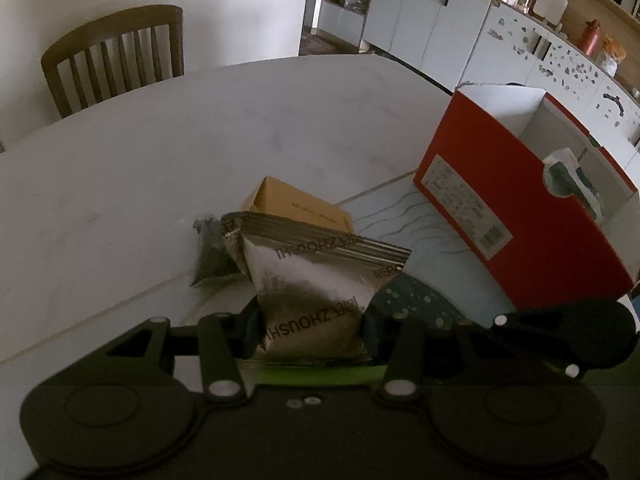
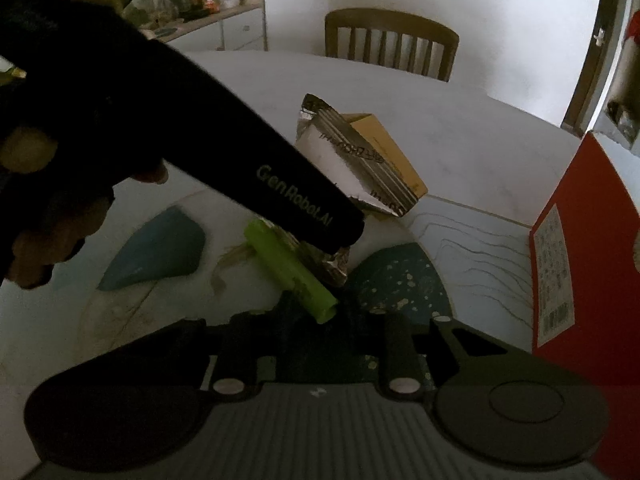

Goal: Organize objects
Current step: 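Grasp the silver foil pouch with the left tool while the right tool grasps the light green stick, then carry the foil pouch and green stick with both tools into the red shoebox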

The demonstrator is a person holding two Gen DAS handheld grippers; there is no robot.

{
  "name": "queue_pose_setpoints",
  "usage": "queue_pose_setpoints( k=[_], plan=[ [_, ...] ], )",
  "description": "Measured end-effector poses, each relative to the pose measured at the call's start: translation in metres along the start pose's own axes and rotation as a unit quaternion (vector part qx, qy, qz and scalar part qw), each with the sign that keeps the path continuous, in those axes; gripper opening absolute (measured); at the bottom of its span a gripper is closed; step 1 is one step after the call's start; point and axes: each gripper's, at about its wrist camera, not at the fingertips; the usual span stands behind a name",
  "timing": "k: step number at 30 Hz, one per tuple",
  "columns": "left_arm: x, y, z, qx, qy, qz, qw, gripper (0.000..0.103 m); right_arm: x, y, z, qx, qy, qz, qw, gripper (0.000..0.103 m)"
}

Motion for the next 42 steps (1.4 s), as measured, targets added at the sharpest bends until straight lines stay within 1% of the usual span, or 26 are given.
queue_pose_setpoints(
  k=[4, 8, 13, 16, 26, 28, 35, 39, 42],
  plan=[
    [-0.003, 0.002, -0.012, 0.004, -0.002, -0.013, 0.9999, 0.046, -0.008, 0.000, -0.016, 0.011, 0.002, 0.006, 1.000, 0.022],
    [-0.008, 0.005, -0.024, 0.008, -0.011, -0.034, 0.9993, 0.046, -0.008, 0.004, -0.029, 0.019, 0.001, 0.013, 1.000, 0.021],
    [-0.018, 0.011, -0.040, 0.005, -0.020, -0.068, 0.9975, 0.046, -0.011, 0.017, -0.051, 0.025, -0.004, 0.041, 0.999, 0.019],
    [-0.022, 0.021, -0.047, 0.010, -0.027, -0.074, 0.9968, 0.046, -0.015, 0.024, -0.067, 0.023, -0.005, 0.051, 0.998, 0.018],
    [-0.031, 0.062, -0.075, 0.008, -0.025, -0.089, 0.9957, 0.046, -0.032, 0.044, -0.116, 0.014, 0.003, 0.071, 0.997, 0.016],
    [-0.031, 0.069, -0.082, 0.008, -0.023, -0.091, 0.9955, 0.046, -0.034, 0.049, -0.125, 0.017, 0.002, 0.078, 0.997, 0.016],
    [-0.023, 0.092, -0.100, 0.007, -0.025, -0.088, 0.9958, 0.046, -0.034, 0.066, -0.160, 0.031, 0.017, 0.093, 0.995, 0.016],
    [-0.011, 0.104, -0.108, 0.002, -0.021, -0.084, 0.9963, 0.046, -0.026, 0.078, -0.181, 0.035, 0.029, 0.101, 0.994, 0.016],
    [0.002, 0.112, -0.112, 0.000, -0.014, -0.072, 0.9973, 0.046, -0.018, 0.089, -0.197, 0.035, 0.041, 0.106, 0.993, 0.016]
  ],
)
Point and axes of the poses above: each gripper's, at about its wrist camera, not at the fingertips, and z roughly the way its jaws point, y to its right, x to its top, and after that the axes turned 13 degrees about z, right-handed
